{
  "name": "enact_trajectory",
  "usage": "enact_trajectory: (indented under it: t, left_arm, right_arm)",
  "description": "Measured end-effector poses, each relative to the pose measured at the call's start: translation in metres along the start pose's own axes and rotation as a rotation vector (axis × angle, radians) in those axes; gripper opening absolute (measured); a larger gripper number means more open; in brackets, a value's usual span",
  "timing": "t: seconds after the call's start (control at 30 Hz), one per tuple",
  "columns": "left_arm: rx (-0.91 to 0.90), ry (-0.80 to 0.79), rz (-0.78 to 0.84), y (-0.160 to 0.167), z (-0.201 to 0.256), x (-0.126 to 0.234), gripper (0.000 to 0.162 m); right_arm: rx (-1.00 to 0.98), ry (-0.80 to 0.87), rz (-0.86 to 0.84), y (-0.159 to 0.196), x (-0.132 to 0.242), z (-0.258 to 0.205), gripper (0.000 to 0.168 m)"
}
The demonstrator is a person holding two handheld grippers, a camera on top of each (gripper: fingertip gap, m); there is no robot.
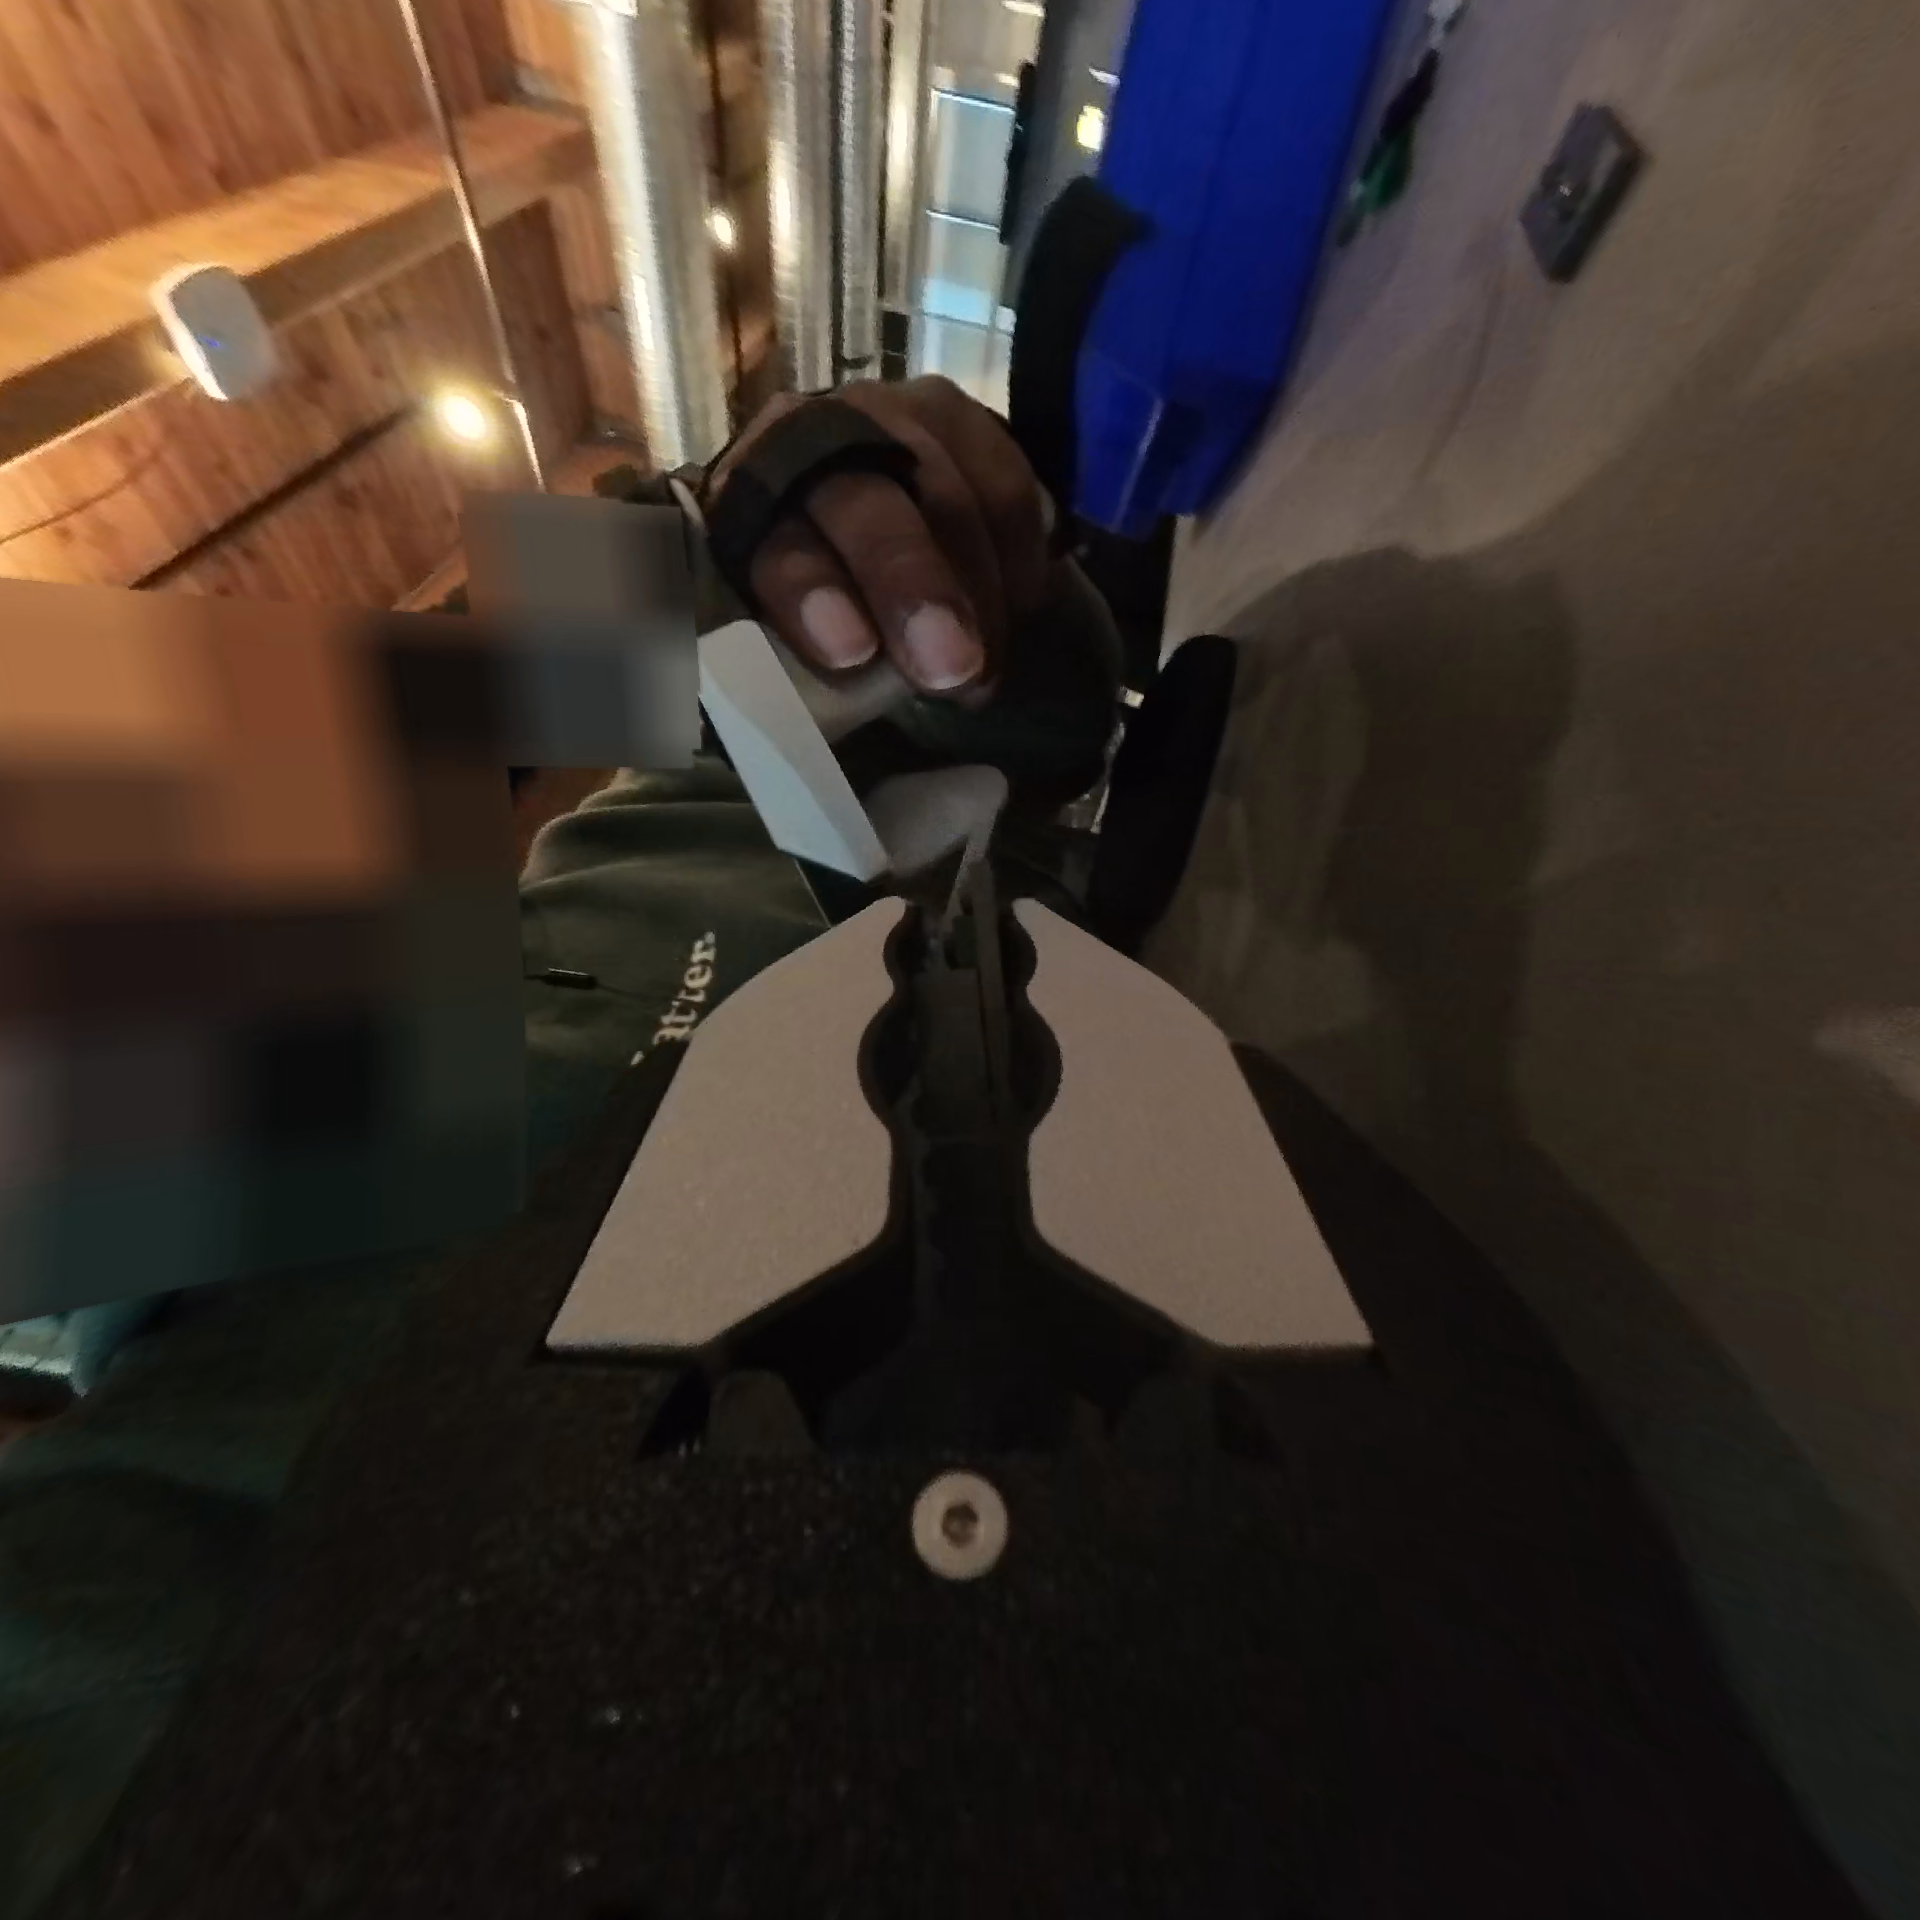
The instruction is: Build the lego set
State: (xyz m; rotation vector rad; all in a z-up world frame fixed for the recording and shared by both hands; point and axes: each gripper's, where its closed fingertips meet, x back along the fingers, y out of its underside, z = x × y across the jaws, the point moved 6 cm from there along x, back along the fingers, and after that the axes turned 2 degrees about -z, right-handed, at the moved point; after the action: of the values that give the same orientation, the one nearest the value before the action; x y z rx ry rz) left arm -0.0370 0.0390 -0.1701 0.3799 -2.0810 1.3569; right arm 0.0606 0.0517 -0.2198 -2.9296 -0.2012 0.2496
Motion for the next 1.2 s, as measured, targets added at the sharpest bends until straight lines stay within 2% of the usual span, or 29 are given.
enact_trajectory:
  t: [0.03,0.23,0.3,0.5,0.63,0.83,1.03,1.2]
  left_arm:
    - [0.009,-0.001,0.010,-0.001,-0.001,0.002,0.036]
    - [0.151,0.001,0.135,-0.005,-0.010,0.022,0.036]
    - [0.284,0.024,0.190,0.001,-0.015,0.028,0.037]
    - [0.832,0.174,0.341,0.033,-0.016,0.029,0.036]
    - [1.060,0.293,0.398,0.039,-0.009,0.017,0.035]
    - [1.149,0.376,0.399,0.032,0.000,0.002,0.031]
    - [1.198,0.373,0.388,0.036,-0.001,-0.006,0.008]
    - [1.227,0.365,0.375,0.041,-0.001,-0.007,0.006]
  right_arm:
    - [0.006,-0.008,0.005,0.000,0.000,-0.001,0.013]
    - [0.031,-0.030,0.019,-0.001,0.000,-0.004,0.013]
    - [0.042,-0.026,0.022,-0.002,0.001,-0.006,0.014]
    - [0.096,-0.003,0.042,-0.009,0.008,-0.013,0.013]
    - [0.137,0.001,0.060,-0.017,0.009,-0.016,0.013]
    - [0.163,0.026,0.078,-0.024,0.009,-0.017,0.013]
    - [0.175,0.068,0.076,-0.026,0.008,-0.015,0.013]
    - [0.209,0.110,0.069,-0.025,0.006,-0.015,0.013]
